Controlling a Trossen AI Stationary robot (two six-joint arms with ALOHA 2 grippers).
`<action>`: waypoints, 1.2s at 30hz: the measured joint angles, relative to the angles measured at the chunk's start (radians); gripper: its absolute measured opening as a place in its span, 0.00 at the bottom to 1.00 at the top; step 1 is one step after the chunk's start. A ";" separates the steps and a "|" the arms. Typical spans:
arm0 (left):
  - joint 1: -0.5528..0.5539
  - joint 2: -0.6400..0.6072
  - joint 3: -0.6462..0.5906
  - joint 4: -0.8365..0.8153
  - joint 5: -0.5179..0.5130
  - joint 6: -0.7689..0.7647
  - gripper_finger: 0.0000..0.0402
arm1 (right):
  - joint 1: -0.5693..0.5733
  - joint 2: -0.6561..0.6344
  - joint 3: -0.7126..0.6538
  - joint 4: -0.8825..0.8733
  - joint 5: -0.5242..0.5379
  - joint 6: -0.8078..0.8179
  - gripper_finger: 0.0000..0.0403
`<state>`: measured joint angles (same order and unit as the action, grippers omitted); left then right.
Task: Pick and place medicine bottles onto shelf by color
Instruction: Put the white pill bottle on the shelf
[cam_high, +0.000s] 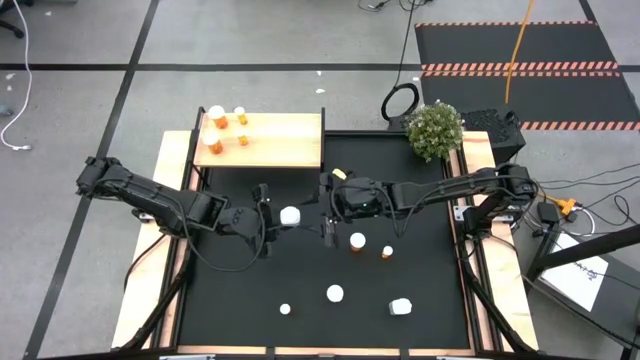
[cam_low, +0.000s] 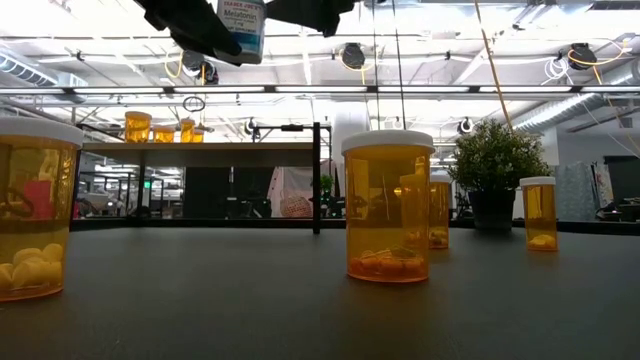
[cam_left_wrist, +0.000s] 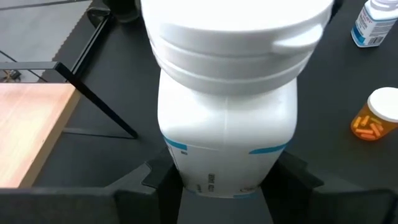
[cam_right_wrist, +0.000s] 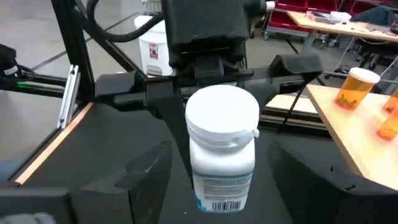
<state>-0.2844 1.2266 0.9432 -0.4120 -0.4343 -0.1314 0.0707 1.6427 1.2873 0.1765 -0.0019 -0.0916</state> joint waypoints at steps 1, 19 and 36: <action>0.000 0.000 0.000 0.002 0.000 0.000 0.44 | -0.001 0.006 0.000 0.015 -0.002 0.000 0.63; 0.009 0.000 -0.001 0.009 -0.004 0.022 0.45 | -0.033 0.045 0.000 0.064 -0.055 -0.012 0.43; -0.015 -0.004 -0.003 0.024 -0.118 -0.050 0.68 | -0.044 0.062 0.000 0.096 -0.077 -0.006 0.41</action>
<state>-0.2994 1.2222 0.9405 -0.3876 -0.5521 -0.1810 0.0270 1.7042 1.2877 0.2726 -0.0790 -0.0978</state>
